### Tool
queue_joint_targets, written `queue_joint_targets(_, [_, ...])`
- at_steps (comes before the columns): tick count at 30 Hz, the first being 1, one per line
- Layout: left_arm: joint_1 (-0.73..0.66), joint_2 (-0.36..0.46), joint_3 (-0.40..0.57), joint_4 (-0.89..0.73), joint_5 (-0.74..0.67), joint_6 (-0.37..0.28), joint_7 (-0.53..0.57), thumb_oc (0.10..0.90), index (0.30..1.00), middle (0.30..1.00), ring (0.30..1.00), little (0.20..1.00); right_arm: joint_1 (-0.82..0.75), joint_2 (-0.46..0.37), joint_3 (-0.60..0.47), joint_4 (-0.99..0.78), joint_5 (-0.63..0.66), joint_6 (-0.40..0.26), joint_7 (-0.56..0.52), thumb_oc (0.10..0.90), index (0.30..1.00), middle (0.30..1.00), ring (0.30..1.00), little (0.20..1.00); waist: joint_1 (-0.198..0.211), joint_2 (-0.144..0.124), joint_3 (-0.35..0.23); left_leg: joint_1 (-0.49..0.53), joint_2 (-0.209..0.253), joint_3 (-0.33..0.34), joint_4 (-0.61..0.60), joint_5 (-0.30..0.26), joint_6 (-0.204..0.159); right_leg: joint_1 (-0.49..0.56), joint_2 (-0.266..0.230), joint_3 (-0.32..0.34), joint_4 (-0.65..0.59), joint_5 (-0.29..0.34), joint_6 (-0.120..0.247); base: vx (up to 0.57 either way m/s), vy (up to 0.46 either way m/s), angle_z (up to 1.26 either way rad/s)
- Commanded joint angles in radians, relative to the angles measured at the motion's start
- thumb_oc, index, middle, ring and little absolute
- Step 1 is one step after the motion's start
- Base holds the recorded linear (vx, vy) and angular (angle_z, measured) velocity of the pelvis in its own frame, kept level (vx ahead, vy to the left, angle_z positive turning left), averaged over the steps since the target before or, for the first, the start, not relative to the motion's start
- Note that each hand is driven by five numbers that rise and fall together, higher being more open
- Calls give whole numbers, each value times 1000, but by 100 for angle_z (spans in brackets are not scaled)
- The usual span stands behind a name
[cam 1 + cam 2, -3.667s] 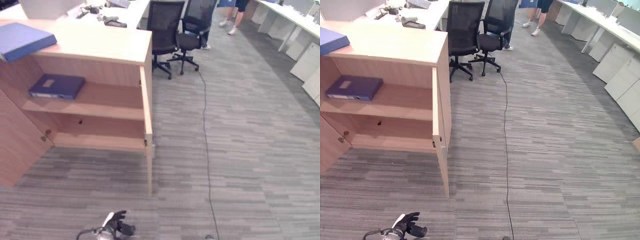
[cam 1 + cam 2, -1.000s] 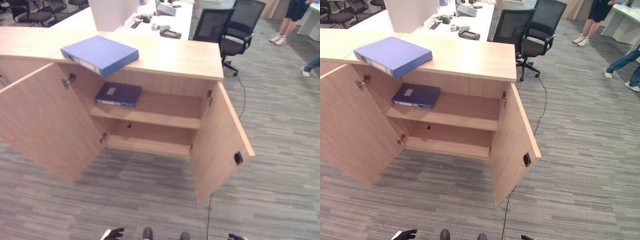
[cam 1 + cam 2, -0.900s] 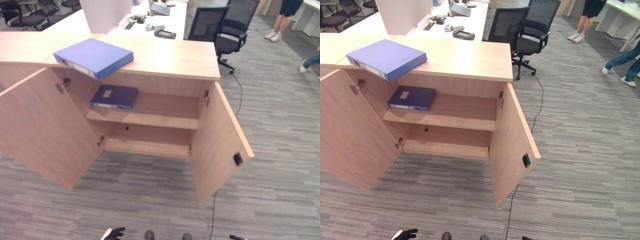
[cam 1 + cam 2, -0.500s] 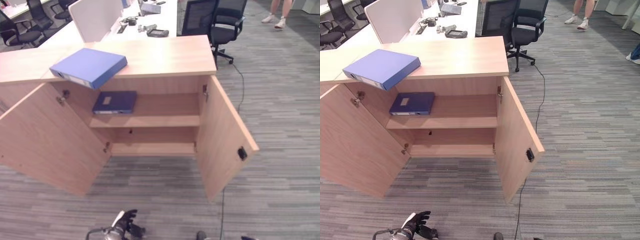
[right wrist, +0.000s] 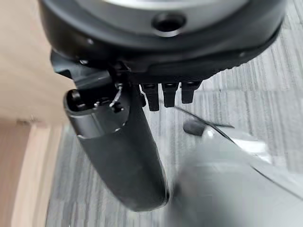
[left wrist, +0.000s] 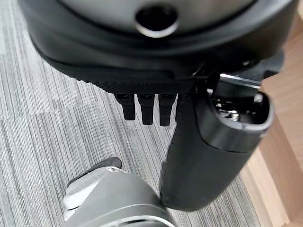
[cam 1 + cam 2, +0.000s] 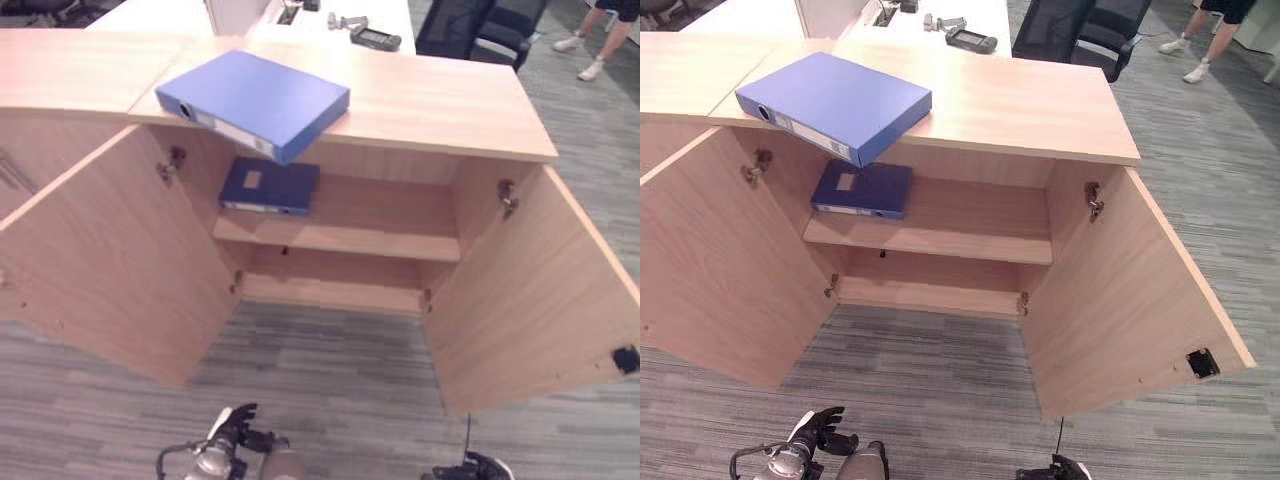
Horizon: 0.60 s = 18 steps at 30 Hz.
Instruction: Put the empty folder in the office cabinet
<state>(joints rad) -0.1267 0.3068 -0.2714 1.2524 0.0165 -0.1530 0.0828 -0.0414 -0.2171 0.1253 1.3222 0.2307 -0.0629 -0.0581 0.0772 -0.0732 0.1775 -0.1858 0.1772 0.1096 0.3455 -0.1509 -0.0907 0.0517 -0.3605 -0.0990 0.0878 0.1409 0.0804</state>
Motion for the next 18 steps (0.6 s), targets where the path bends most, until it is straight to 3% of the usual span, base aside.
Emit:
queue_joint_targets(1, [7,51,-70,-49,22,-17,-2,800,900,900,900,900,-30,-46,81,-84,-38,-4,-5,800,900,900,900,900,29,14,-35,32,123,22,-378,324,-86,29,-130,-69,51,171,175,211,1243,-52])
queue_joint_targets(2, [6,71,-72,-70,26,-9,-4,800,900,900,900,900,-51,-47,106,-126,-36,-20,-6,800,900,900,900,900,16,32,-22,80,30,37,-418,296,-29,-17,-34,-88,160,67,136,211,1300,-81])
queue_joint_targets(3, [6,75,-66,-69,31,-8,-1,800,900,900,900,900,-53,-45,111,-138,-26,-24,-6,800,900,900,900,900,7,40,-16,99,0,33,-430,286,-11,-38,36,-54,175,3,116,298,1173,-67])
queue_joint_targets(4, [14,83,-46,-53,36,-3,7,800,900,900,900,900,-58,-37,133,-148,-8,-37,-4,800,900,900,900,900,-6,47,7,151,-46,20,-433,246,17,-89,200,-18,173,-141,72,234,570,-14])
queue_joint_targets(6, [16,82,-40,-47,32,0,8,800,900,900,900,900,-62,-32,145,-150,-5,-40,-6,800,900,900,900,900,-9,43,17,168,-67,7,-433,231,25,-114,255,-22,121,-143,64,212,249,64])
queue_joint_targets(7, [23,73,-45,-41,38,1,6,800,900,900,900,900,-57,-36,142,-143,0,-38,-8,800,900,900,900,900,-22,36,20,192,-95,-7,-433,208,34,-131,277,-19,26,-119,64,250,90,56])
queue_joint_targets(10, [28,56,-51,-32,45,-2,2,800,900,900,900,900,-51,-43,128,-132,4,-35,-10,800,900,900,900,900,-45,47,25,222,-108,-29,-433,183,38,-157,279,-13,-46,-75,73,207,21,35])
queue_joint_targets(12, [37,43,-67,-29,68,-3,-7,800,900,900,900,900,-37,-49,104,-113,-2,-28,-11,800,900,900,900,900,-76,65,31,263,-99,-40,-433,156,33,-230,226,-44,-99,2,103,258,-85,20])
queue_joint_targets(16, [60,40,-69,-33,91,-11,-18,800,900,900,900,900,-2,-60,74,-81,-29,-18,-4,800,900,900,900,900,-108,93,36,334,-92,-51,-433,116,25,-278,159,-80,-131,53,128,267,-80,61])
queue_joint_targets(18, [67,38,-74,-25,105,-16,-25,800,900,900,900,900,24,-70,60,-54,-41,-13,-3,800,900,900,900,900,-115,91,23,366,-113,-59,-433,90,23,-247,144,-84,-157,62,132,252,-25,-55])
